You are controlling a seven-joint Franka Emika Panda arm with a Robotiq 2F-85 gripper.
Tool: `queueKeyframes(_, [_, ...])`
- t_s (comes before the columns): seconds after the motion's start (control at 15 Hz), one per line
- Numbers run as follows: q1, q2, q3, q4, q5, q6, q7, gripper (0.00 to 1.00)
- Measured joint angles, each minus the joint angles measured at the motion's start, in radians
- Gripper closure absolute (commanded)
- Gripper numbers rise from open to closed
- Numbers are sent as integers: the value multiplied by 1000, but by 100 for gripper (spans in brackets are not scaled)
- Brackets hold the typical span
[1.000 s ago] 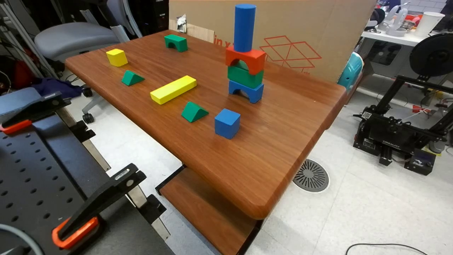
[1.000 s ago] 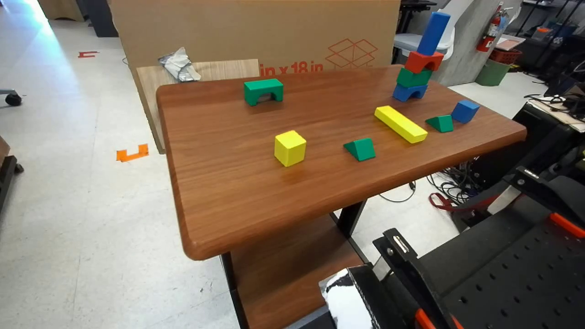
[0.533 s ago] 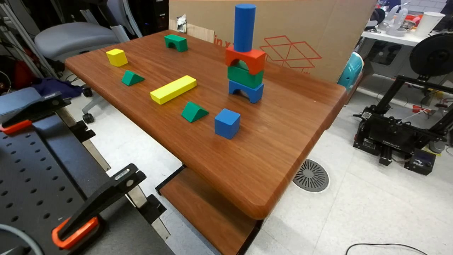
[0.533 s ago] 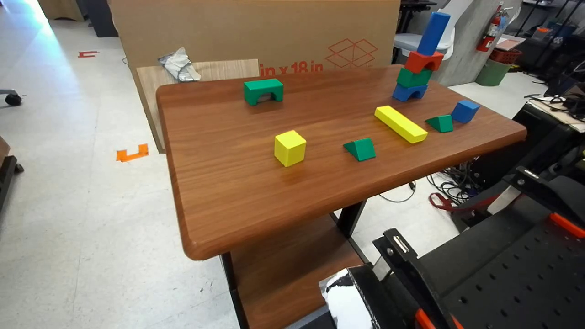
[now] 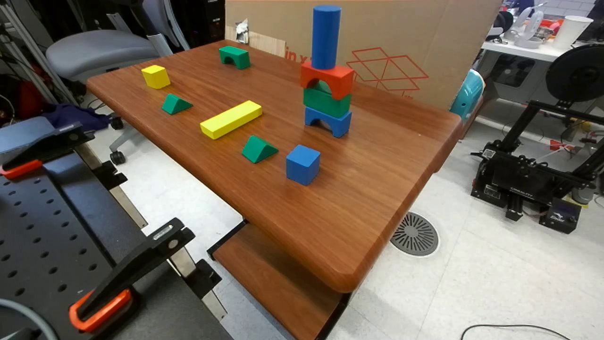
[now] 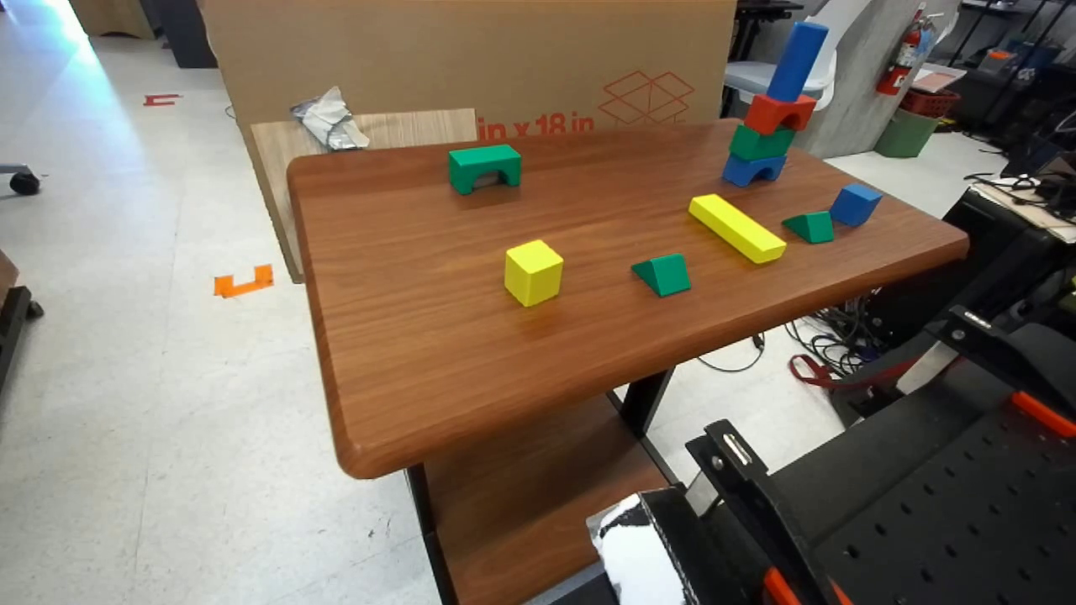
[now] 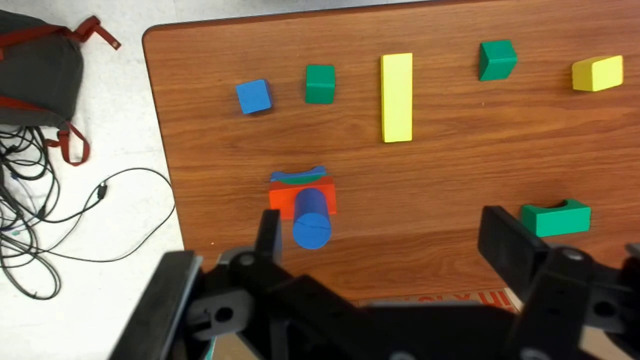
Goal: Remove the plastic rod from the toy tower and put it on the table
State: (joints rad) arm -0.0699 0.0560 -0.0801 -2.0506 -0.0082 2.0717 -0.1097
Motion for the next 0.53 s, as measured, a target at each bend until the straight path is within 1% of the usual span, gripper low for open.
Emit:
queueKeyframes(0.33, [-11,80,0,32,0,44,-25,0])
queueKeyframes(0.53, [-21,116,0,48,0,51,-40,0])
